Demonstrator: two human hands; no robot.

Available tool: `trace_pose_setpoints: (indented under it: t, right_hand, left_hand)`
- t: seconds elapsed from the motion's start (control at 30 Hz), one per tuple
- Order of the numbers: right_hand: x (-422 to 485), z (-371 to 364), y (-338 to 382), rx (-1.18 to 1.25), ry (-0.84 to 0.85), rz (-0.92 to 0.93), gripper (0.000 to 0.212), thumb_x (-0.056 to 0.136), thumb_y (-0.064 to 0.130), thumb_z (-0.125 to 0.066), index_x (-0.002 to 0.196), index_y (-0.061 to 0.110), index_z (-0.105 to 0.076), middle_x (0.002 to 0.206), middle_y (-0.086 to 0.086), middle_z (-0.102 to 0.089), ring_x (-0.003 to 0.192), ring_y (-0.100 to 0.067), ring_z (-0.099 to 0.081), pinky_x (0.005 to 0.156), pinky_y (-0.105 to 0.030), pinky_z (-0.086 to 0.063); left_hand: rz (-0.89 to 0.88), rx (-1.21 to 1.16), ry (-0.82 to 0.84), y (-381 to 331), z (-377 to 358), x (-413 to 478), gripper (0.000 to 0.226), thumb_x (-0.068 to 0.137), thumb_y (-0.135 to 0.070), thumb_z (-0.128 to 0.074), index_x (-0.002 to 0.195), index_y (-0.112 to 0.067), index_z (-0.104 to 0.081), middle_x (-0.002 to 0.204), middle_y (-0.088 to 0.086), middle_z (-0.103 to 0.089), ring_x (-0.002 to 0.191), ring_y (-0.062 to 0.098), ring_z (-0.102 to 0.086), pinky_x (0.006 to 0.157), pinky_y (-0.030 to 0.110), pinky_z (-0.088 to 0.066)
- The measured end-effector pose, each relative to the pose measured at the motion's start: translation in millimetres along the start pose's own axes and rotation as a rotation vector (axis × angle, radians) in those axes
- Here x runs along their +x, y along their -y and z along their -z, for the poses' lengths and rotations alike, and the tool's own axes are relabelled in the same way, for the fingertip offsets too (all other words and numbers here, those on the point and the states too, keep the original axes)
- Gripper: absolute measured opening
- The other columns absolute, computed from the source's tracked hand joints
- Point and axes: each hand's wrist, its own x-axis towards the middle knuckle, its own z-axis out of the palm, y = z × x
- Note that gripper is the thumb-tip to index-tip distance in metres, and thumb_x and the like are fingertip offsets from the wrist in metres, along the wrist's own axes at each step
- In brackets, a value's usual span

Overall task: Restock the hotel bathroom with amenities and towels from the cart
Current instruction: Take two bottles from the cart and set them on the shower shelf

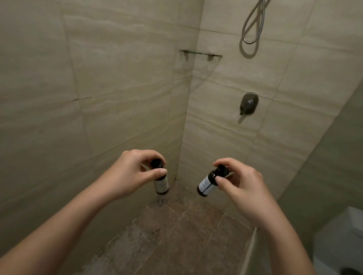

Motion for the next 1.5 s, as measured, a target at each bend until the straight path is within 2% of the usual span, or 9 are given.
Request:
trace_pose_setpoints:
  t: [0.13,0.3,0.47,0.63,0.8,1.03,1.13,1.27,1.5]
  right_hand:
    - [74.3,-0.2,-27.7,-0.032,0.005,0.012,0.025,0.087,0.015,-0.062,0.097,0.038,-0.056,0.087,0.021,-0.059,0.065,0.0,-0.057,0.062,-0.013,-0.042]
    - [203.5,2.1,-54.0,-0.078,-0.018,0.02,0.031,0.086,0.014,-0.063,0.092,0.043,-0.054,0.089,0.017,-0.062,0.071,-0.01,-0.062,0.068,-0.022,-0.049]
    - [320.7,7.7,-75.2,-0.103,-0.053,0.014,0.028,0.086,0.015,-0.063,0.094,0.04,-0.056,0.088,0.016,-0.061,0.07,-0.007,-0.06,0.068,-0.021,-0.048]
    - [407.4,20.4,-95.1,-0.11,-0.058,0.021,0.025,0.087,0.014,-0.063,0.098,0.036,-0.058,0.09,0.012,-0.063,0.075,-0.011,-0.065,0.076,-0.032,-0.054]
    - [502.1,41.4,-114.3,-0.099,-0.069,0.088,0.03,0.086,0.011,-0.062,0.094,0.039,-0.057,0.092,0.014,-0.064,0.073,-0.006,-0.066,0.074,-0.028,-0.053]
    - [653.5,84.4,-147.9,-0.132,-0.063,0.24,0.023,0.088,0.01,-0.06,0.1,0.029,-0.059,0.087,0.01,-0.063,0.069,-0.007,-0.064,0.074,-0.032,-0.051]
    - [719.0,107.4,-161.6,-0.152,-0.024,0.311,0.021,0.088,0.009,-0.059,0.098,0.028,-0.058,0.085,0.014,-0.06,0.066,-0.003,-0.062,0.068,-0.025,-0.049]
    - [800.5,128.9,-178.6,-0.178,0.023,0.37,0.022,0.089,0.011,-0.057,0.099,0.031,-0.058,0.087,0.013,-0.061,0.064,0.0,-0.062,0.062,-0.014,-0.045]
    - [910.8,116.9,-189.9,-0.22,0.141,0.432,0.022,0.089,0.014,-0.058,0.109,0.024,-0.061,0.103,0.002,-0.063,0.08,-0.015,-0.065,0.074,-0.028,-0.052]
  left_hand:
    - [-0.072,-0.014,0.033,33.5,-11.1,90.3,0.006,0.081,-0.022,-0.069,0.087,-0.021,-0.069,0.081,-0.013,-0.067,0.082,0.001,-0.062,0.072,0.022,-0.051]
    - [-0.154,-0.021,0.099,81.2,-13.1,223.2,0.006,0.083,-0.026,-0.068,0.089,-0.026,-0.067,0.084,-0.015,-0.067,0.085,-0.007,-0.06,0.073,0.017,-0.049]
    - [-0.194,-0.012,0.123,124.2,-1.6,347.3,0.009,0.082,-0.028,-0.068,0.089,-0.023,-0.069,0.085,-0.012,-0.068,0.086,-0.004,-0.061,0.074,0.021,-0.05]
    - [-0.22,-0.019,0.013,144.9,9.8,442.1,0.005,0.082,-0.023,-0.069,0.085,-0.018,-0.069,0.081,-0.009,-0.068,0.085,-0.001,-0.061,0.07,0.015,-0.049]
    - [-0.241,-0.012,-0.054,158.1,18.7,527.6,0.002,0.082,-0.02,-0.068,0.081,-0.022,-0.068,0.078,-0.012,-0.067,0.083,-0.001,-0.061,0.066,0.008,-0.045]
    - [-0.236,0.008,-0.203,170.5,12.4,647.4,0.005,0.082,-0.014,-0.068,0.085,-0.011,-0.07,0.08,-0.002,-0.07,0.082,0.006,-0.063,0.068,0.016,-0.048]
    - [-0.241,0.036,-0.256,169.7,6.0,694.6,0.007,0.083,-0.016,-0.067,0.088,-0.012,-0.07,0.083,-0.004,-0.069,0.086,0.005,-0.062,0.07,0.017,-0.05]
    - [-0.207,0.075,-0.269,170.9,7.3,767.8,0.006,0.084,-0.015,-0.066,0.087,-0.012,-0.069,0.081,-0.001,-0.069,0.08,0.006,-0.063,0.066,0.014,-0.048]
    - [-0.112,0.111,-0.256,183.6,13.5,863.7,0.012,0.087,-0.019,-0.062,0.097,-0.015,-0.068,0.091,-0.005,-0.068,0.085,0.005,-0.064,0.073,0.013,-0.05]
